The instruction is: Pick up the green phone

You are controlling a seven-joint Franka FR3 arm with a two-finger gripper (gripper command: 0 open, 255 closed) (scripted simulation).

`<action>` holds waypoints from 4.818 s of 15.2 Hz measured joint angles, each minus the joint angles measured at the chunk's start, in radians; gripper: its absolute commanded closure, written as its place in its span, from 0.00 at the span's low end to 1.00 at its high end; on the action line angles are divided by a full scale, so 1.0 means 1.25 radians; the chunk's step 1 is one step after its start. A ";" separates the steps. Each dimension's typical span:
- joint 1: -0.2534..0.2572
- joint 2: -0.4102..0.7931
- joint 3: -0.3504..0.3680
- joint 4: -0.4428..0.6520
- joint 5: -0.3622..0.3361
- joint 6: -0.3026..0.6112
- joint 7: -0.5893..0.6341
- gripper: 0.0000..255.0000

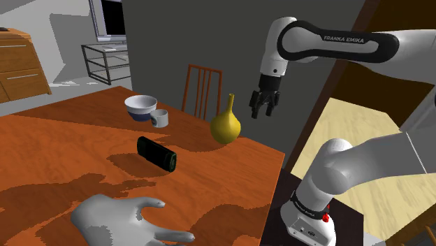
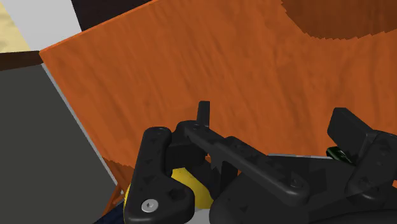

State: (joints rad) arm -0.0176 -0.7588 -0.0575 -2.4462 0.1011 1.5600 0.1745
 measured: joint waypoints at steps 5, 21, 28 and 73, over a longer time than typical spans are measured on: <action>0.019 0.067 0.021 0.000 0.018 0.079 0.002 0.00; 0.098 0.485 0.119 0.143 0.062 0.430 0.011 0.00; 0.127 0.675 0.151 0.283 0.039 0.512 0.030 0.00; 0.192 0.956 0.169 0.625 -0.034 0.497 0.075 1.00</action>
